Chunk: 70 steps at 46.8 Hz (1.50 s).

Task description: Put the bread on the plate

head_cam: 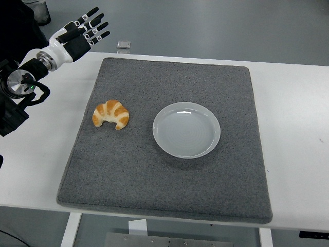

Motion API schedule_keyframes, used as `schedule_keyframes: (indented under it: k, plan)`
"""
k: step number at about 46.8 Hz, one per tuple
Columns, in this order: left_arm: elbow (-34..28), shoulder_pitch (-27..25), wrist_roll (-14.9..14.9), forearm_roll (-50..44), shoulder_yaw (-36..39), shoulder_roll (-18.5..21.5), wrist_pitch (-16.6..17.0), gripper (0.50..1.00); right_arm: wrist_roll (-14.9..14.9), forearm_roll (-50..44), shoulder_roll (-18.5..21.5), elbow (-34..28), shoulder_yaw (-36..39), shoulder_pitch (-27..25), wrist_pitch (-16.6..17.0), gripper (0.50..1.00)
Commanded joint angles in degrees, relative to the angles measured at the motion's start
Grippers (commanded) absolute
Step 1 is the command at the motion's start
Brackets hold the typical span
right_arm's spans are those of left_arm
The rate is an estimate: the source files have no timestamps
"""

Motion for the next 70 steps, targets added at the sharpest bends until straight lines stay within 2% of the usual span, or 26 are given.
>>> schedule_keyframes:
  k: [1,4,12,16,21,26,32,38,44,54,62,70]
  plan:
    - [-0.1,-0.7,0.0,0.1,0.2,1.9,-1.3,1.0,0.0,0.0,0.0,0.0,0.0,0.0,0.0,0.952]
    - [-0.3,-1.3,0.0,0.6,0.3,3.1,-2.6,1.0,0.0,0.0,0.0,0.0,0.0,0.0,0.0,0.952]
    - [-1.7,-2.5,0.0,8.0,0.4,6.2,-2.6,1.0,0.0,0.0,0.0,0.0,0.0,0.0,0.0,0.952]
    - [-4.5,-2.5,-0.5,14.1,0.4,8.1,-2.6,0.999,0.0,0.0,0.0,0.0,0.0,0.0,0.0,0.952]
    - [-9.7,-2.4,-2.6,21.1,0.3,11.5,-2.6,0.999,0.0,0.0,0.0,0.0,0.0,0.0,0.0,0.954]
    - [-14.2,-1.7,-3.4,23.7,0.3,14.6,-2.6,0.999,0.0,0.0,0.0,0.0,0.0,0.0,0.0,0.952]
    - [-15.0,-1.4,-3.4,25.6,0.4,15.3,-2.6,0.999,0.0,0.0,0.0,0.0,0.0,0.0,0.0,0.952]
    - [-15.7,-1.4,-3.6,31.4,0.3,16.3,-2.6,0.999,0.0,0.0,0.0,0.0,0.0,0.0,0.0,0.952]
    - [-18.0,-1.4,-5.8,35.0,0.4,18.1,-2.6,0.999,0.0,0.0,0.0,0.0,0.0,0.0,0.0,0.952]
    - [-25.7,0.7,-7.8,38.9,0.3,23.9,-2.6,0.999,0.0,0.0,0.0,0.0,0.0,0.0,0.0,0.952]
    - [-32.0,1.5,-12.1,47.2,-0.3,28.2,-2.6,0.999,0.0,0.0,0.0,0.0,0.0,0.0,0.0,0.952]
    - [-36.9,3.6,-14.3,53.6,-0.3,30.0,-2.6,0.999,0.0,0.0,0.0,0.0,0.0,0.0,0.0,0.952]
